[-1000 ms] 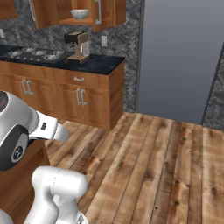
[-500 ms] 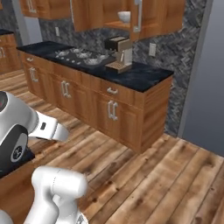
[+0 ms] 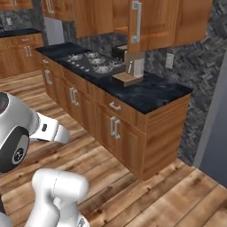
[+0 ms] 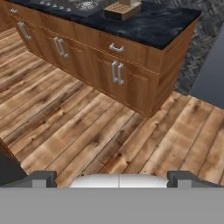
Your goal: Pick up the bowls from the cabinet and place each bowl in front of a stool on the dining counter.
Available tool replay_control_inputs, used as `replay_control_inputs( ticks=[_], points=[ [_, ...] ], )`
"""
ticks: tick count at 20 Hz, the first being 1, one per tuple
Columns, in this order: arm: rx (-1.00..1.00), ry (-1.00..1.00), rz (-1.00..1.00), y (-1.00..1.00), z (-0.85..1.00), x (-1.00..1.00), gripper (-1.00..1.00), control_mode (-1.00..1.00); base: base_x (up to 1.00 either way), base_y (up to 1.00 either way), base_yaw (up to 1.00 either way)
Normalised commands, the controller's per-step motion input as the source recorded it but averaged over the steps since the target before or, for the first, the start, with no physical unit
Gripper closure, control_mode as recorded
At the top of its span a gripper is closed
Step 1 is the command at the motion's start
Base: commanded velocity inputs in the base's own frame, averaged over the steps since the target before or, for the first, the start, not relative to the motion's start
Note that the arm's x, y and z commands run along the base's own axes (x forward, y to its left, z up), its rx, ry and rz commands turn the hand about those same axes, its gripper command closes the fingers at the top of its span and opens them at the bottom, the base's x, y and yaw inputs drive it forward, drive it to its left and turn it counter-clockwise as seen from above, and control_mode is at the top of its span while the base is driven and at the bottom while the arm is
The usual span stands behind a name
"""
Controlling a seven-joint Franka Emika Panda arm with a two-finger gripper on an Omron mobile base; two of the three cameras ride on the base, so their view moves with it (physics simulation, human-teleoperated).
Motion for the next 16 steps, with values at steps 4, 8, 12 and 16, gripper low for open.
replay_control_inputs(
  ticks=[4,8,12,16],
  points=[
    [0.0,0.0,0.0,0.0,0.0,0.0,-1.0,1.0,1.0,-0.32,0.17],
    [0.0,0.0,0.0,0.0,0.0,0.0,-1.0,1.0,1.0,0.0,0.02],
    [0.0,0.0,0.0,0.0,0.0,0.0,-1.0,1.0,1.0,0.41,-0.21],
    [0.0,0.0,0.0,0.0,0.0,0.0,-1.0,1.0,1.0,0.8,-0.5]
  ],
)
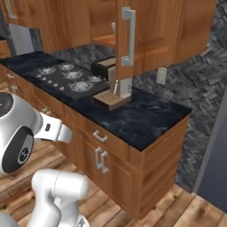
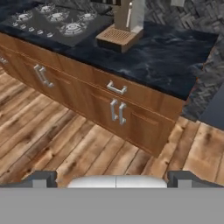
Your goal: Pick up the bowls from the cabinet and place each bowl in front of a stool on the dining counter.
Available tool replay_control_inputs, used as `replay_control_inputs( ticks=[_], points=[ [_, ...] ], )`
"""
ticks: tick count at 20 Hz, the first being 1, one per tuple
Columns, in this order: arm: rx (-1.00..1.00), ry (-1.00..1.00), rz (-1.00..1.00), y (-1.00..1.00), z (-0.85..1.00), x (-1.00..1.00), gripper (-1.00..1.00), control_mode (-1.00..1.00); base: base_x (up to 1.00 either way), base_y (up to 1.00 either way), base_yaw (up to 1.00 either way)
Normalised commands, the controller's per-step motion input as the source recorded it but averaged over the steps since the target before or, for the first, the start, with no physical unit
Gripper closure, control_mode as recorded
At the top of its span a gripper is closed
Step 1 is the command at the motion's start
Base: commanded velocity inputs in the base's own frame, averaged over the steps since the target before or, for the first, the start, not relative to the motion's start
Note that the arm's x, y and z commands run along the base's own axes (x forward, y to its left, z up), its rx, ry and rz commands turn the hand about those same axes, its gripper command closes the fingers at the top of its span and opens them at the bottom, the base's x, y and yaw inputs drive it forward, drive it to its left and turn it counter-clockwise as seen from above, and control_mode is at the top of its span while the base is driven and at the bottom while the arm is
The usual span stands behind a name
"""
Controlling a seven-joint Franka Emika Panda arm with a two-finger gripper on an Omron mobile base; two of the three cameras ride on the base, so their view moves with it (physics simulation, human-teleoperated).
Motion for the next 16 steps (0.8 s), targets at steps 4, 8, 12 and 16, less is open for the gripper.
replay_control_inputs(
  ticks=[4,8,12,16],
  points=[
    [0.0,0.0,0.0,0.0,0.0,0.0,-1.0,1.0,0.73,0.89,-0.67],
    [0.0,0.0,0.0,0.0,0.0,0.0,-1.0,1.0,0.63,0.87,-0.72],
    [0.0,0.0,0.0,0.0,0.0,0.0,-1.0,1.0,0.66,0.92,-0.71],
    [0.0,0.0,0.0,0.0,0.0,0.0,-1.0,1.0,0.55,0.8,-0.45]
  ],
)
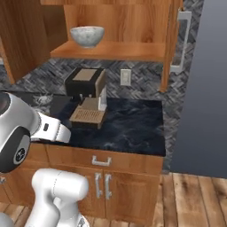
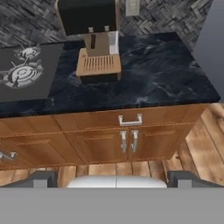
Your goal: Pick up the bowls from the cabinet and place each bowl in front of a stool on the dining counter.
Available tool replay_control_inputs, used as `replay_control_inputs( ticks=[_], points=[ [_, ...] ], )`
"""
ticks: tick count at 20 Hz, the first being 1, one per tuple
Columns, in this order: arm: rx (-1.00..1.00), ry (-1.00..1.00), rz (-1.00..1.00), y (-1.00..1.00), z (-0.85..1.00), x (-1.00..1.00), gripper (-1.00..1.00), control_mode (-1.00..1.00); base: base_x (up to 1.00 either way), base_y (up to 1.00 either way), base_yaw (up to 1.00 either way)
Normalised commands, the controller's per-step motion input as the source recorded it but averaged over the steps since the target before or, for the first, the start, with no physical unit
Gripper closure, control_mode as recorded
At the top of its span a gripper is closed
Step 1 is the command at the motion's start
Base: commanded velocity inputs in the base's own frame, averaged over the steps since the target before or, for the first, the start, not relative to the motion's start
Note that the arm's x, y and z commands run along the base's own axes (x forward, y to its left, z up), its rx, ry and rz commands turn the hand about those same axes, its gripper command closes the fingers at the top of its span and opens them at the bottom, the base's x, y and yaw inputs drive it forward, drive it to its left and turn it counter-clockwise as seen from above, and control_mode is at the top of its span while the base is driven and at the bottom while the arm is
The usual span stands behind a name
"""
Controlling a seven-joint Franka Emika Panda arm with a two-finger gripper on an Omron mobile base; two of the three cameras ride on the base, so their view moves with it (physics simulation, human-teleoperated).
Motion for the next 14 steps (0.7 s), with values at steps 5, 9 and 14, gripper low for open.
replay_control_inputs(
  ticks=[5,9,14],
  points=[
    [0.0,0.0,0.0,0.0,0.0,0.0,-1.0,1.0,0.51,0.29,-0.13],
    [0.0,0.0,0.0,0.0,0.0,0.0,-1.0,1.0,0.38,-0.57,0.0],
    [0.0,0.0,0.0,0.0,0.0,0.0,-1.0,1.0,0.71,-0.44,0.16]
  ],
)
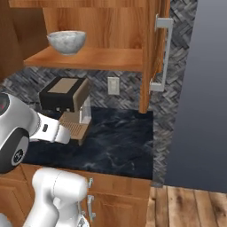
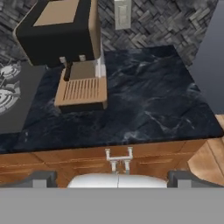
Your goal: Pick up the bowls from the cabinet and place each bowl in front of a stool on the dining counter.
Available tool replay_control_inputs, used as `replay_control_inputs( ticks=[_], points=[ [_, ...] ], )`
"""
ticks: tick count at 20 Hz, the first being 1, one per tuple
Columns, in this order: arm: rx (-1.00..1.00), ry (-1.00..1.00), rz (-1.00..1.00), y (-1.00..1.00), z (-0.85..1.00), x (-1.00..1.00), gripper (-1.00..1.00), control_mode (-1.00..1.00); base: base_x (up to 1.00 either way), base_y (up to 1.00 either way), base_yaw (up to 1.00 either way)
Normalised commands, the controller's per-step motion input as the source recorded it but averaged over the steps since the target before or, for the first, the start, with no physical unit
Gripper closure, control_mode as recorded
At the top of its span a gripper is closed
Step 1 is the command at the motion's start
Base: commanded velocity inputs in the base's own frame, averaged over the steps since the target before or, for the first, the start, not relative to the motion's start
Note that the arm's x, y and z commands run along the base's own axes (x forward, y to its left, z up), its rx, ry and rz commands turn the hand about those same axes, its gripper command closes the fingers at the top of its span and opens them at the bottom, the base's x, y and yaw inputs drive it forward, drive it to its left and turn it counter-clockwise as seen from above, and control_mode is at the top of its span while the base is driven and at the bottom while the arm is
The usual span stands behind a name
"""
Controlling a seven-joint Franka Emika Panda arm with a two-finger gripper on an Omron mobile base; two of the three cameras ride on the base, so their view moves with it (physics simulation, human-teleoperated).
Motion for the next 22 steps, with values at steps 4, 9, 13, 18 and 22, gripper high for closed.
replay_control_inputs(
  ticks=[4,9,13,18,22],
  points=[
    [0.0,0.0,0.0,0.0,0.0,0.0,-1.0,1.0,0.98,-0.17,0.32],
    [0.0,0.0,0.0,0.0,0.0,0.0,-1.0,1.0,1.0,-0.02,0.28],
    [0.0,0.0,0.0,0.0,0.0,0.0,-1.0,1.0,0.59,0.0,0.05],
    [0.0,0.0,0.0,0.0,0.0,0.0,-1.0,1.0,0.01,0.0,0.0],
    [0.0,0.0,0.0,0.0,0.13,0.0,-1.0,-1.0,0.0,0.0,0.0]
  ],
)
